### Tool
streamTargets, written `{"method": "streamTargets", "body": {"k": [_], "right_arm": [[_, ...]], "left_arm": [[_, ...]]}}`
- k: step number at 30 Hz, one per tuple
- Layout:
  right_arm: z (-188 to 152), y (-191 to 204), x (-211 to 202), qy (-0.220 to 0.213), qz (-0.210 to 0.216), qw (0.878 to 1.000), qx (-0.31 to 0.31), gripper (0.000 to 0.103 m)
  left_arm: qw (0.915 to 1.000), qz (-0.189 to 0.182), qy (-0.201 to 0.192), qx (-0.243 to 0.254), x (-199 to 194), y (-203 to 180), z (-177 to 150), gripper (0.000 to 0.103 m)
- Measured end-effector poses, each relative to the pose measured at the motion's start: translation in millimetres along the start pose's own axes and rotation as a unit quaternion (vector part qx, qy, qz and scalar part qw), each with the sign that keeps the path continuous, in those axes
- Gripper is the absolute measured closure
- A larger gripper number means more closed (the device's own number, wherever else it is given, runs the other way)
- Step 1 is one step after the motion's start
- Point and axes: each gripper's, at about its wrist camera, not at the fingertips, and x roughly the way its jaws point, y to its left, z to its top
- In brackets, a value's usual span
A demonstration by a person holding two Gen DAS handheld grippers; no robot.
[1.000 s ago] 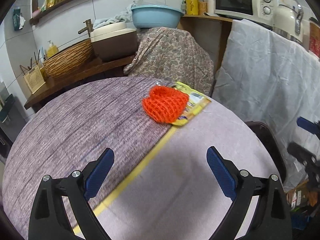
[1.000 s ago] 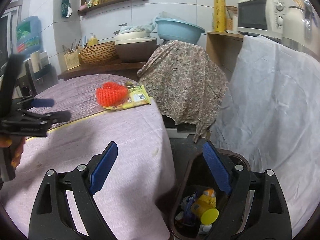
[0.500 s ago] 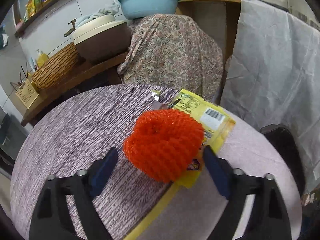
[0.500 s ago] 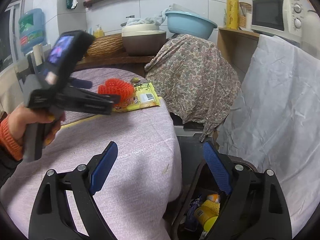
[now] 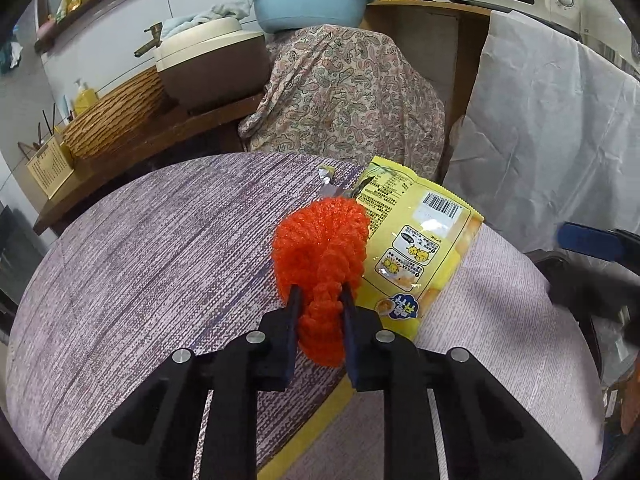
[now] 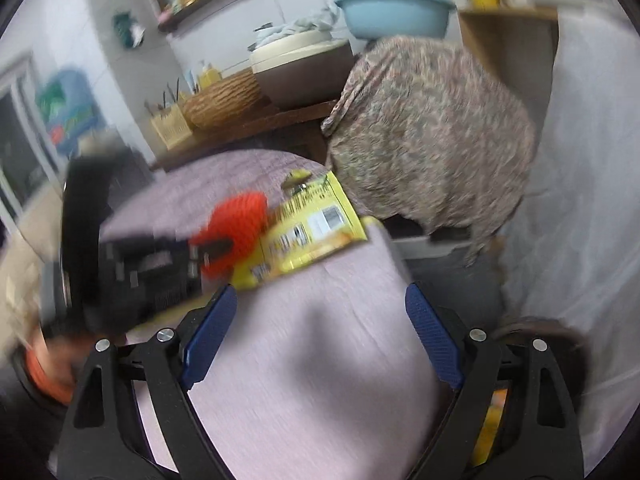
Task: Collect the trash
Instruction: 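Grasp the orange mesh net with the left tool while the right tool grasps the yellow snack packet, then carry the packet and orange net over the bin and open both tools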
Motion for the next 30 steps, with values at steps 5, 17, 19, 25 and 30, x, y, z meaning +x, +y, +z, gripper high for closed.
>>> {"method": "streamTargets", "body": {"k": [5,17,19,25,30], "right_arm": [[17.4,-19.1,35.8,0.036,0.046,0.993,0.102,0.050],[17.6,-29.9,74.7,0.037,0.077,0.977,0.193,0.092],[15.3,-24.2,65.9,0.029,0.079,0.980,0.181,0.094],[5.6,-3.5,15.2,-0.017,0.054,0.992,0.109,0.097],[-16.5,15.4,-34.7,-0.046,0.026,0.998,0.046,0.098]], "left_arm": [[0.9999,-0.010,0.001,-0.009,1.1,2.6,-1.8,0.084],[0.9994,-0.020,-0.010,-0.027,-9.9,13.5,-10.6,0.085],[0.9992,-0.018,-0.019,-0.029,-17.9,17.3,-14.2,0.085],[0.9971,-0.044,-0.040,-0.047,-50.7,28.9,-30.7,0.085],[0.9948,-0.061,-0.070,-0.043,-91.5,20.1,-50.8,0.085]]}}
